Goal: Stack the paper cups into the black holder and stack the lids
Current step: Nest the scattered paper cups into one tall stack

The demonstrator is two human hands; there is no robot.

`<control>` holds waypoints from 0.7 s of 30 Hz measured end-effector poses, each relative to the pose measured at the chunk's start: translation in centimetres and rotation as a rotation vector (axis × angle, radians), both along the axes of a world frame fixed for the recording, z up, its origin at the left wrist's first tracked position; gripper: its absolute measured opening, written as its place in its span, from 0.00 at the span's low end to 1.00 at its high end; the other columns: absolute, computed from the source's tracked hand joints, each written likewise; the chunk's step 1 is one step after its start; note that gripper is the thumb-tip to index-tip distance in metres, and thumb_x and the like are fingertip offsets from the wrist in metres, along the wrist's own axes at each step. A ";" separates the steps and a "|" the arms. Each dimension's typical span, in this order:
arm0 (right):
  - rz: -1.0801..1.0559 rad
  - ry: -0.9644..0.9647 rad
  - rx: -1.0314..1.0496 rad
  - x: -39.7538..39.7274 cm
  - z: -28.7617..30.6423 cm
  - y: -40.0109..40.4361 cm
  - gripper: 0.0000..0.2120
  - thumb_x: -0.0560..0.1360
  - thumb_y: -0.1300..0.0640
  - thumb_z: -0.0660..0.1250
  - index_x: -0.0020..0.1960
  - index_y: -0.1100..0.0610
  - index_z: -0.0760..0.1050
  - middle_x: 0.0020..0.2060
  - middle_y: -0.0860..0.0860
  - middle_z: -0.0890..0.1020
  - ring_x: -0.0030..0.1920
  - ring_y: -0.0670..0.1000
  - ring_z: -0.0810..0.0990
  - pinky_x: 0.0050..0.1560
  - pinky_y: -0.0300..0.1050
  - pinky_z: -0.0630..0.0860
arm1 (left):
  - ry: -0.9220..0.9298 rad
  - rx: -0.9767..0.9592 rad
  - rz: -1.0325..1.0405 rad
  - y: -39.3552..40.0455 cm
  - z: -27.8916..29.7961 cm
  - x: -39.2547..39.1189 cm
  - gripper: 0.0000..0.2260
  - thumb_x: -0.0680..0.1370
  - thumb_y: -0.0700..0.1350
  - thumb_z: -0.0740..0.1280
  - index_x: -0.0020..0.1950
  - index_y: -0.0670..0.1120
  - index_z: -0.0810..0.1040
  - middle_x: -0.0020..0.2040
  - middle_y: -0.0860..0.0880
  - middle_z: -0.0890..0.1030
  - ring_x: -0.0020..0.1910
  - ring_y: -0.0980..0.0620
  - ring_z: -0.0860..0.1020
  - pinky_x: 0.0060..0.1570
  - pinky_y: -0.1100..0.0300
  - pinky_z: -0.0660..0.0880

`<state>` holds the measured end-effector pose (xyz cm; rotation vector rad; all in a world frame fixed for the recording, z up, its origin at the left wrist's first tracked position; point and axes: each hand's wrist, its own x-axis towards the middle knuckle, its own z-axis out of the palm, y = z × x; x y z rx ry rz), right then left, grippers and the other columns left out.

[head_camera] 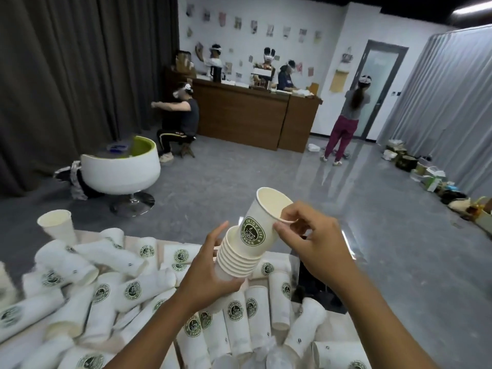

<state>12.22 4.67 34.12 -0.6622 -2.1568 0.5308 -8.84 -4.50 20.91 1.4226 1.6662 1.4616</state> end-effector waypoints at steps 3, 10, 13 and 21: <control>0.042 -0.059 0.062 -2.5 -1.4 -1.5 0.07 0.75 0.60 0.76 0.48 0.52 0.79 0.41 0.40 0.79 0.39 0.45 0.78 0.41 0.31 0.70 | 0.002 -0.006 0.026 -1.8 0.0 -1.2 0.52 0.65 0.48 0.85 0.76 0.75 0.56 0.66 0.61 0.76 0.60 0.62 0.78 0.58 0.59 0.79; 0.094 -0.061 0.057 -6.6 -4.6 -5.1 0.08 0.76 0.56 0.74 0.55 0.52 0.81 0.50 0.44 0.79 0.43 0.46 0.80 0.47 0.31 0.69 | -0.038 -0.001 0.043 -5.6 -1.1 -4.1 0.53 0.66 0.46 0.85 0.77 0.73 0.55 0.66 0.67 0.72 0.62 0.60 0.76 0.55 0.65 0.77; 0.143 -0.095 0.053 -8.5 -5.9 -6.1 0.04 0.76 0.60 0.73 0.51 0.54 0.82 0.45 0.44 0.80 0.42 0.46 0.78 0.46 0.31 0.69 | -0.035 0.009 0.058 -7.4 -1.7 -5.4 0.53 0.66 0.45 0.85 0.77 0.74 0.56 0.69 0.69 0.70 0.63 0.61 0.76 0.55 0.66 0.77; 0.159 -0.096 -0.053 -10.9 -9.0 -9.2 0.04 0.77 0.63 0.73 0.49 0.56 0.82 0.45 0.46 0.81 0.42 0.46 0.78 0.41 0.34 0.71 | -0.048 -0.006 0.097 -10.9 -2.9 -7.1 0.50 0.66 0.45 0.85 0.77 0.71 0.59 0.69 0.63 0.72 0.63 0.58 0.77 0.61 0.51 0.80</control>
